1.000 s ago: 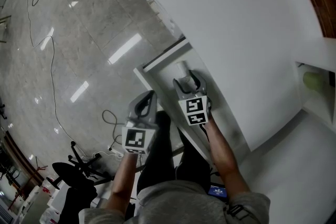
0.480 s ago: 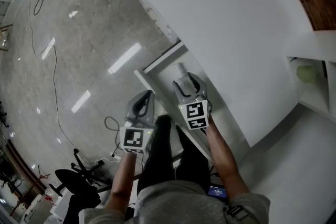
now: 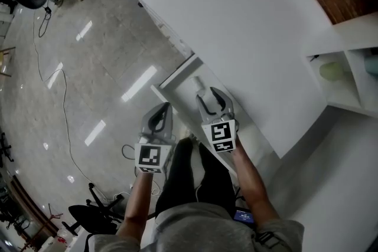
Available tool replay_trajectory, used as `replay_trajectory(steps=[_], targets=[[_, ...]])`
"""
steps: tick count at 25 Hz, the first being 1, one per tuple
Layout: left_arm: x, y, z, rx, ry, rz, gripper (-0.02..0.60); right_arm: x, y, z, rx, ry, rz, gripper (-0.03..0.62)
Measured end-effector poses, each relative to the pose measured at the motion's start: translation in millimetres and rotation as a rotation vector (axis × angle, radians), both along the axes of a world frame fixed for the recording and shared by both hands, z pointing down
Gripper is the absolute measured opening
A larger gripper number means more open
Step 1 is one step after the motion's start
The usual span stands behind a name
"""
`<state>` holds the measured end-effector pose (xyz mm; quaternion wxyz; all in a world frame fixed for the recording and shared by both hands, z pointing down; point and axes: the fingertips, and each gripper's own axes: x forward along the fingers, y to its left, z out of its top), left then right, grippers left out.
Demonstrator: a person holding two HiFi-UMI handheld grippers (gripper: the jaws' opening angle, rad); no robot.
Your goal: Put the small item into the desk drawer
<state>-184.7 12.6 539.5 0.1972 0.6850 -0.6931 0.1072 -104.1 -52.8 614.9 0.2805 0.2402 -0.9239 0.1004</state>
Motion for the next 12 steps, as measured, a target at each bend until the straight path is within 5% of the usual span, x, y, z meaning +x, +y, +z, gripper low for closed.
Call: replay_trajectory(steps=[12], targets=[[28,-7,-71,0.086,-0.034,0.088,0.012,54,-7,-82,0.119,-0.028,0.125,0.144]])
